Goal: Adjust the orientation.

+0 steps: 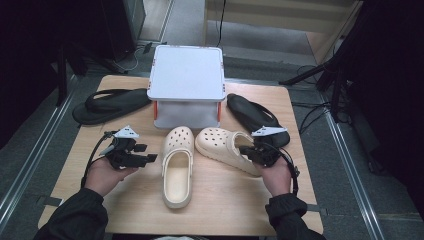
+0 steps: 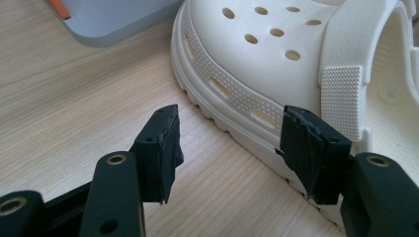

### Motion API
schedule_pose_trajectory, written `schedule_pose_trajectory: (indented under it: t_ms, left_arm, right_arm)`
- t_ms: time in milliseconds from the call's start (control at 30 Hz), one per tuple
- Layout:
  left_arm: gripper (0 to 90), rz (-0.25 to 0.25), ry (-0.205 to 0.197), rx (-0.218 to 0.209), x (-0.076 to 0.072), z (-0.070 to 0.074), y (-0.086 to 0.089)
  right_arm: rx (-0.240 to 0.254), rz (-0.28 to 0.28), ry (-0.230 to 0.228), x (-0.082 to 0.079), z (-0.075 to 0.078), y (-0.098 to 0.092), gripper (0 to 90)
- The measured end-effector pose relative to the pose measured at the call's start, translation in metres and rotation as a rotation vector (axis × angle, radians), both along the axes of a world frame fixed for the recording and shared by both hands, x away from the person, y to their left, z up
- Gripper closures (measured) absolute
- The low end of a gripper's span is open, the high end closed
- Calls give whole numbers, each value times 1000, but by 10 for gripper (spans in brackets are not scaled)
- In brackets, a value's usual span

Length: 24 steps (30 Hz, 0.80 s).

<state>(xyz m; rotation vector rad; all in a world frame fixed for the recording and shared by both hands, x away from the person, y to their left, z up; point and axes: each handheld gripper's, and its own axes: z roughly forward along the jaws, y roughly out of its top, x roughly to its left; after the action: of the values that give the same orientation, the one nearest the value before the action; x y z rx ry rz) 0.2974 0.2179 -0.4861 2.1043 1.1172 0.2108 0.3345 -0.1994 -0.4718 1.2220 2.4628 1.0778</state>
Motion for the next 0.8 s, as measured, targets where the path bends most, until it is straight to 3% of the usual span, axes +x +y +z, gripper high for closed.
schedule_pose_trajectory:
  t_ms: [433, 800]
  left_arm:
    - [411, -1, -7, -2, 4, -1, -2]
    - [411, -2, -7, 1, 4, -1, -2]
  right_arm:
    - [10, -10, -1, -3, -1, 1, 900]
    - [8, 34, -2, -9, 0, 12, 900]
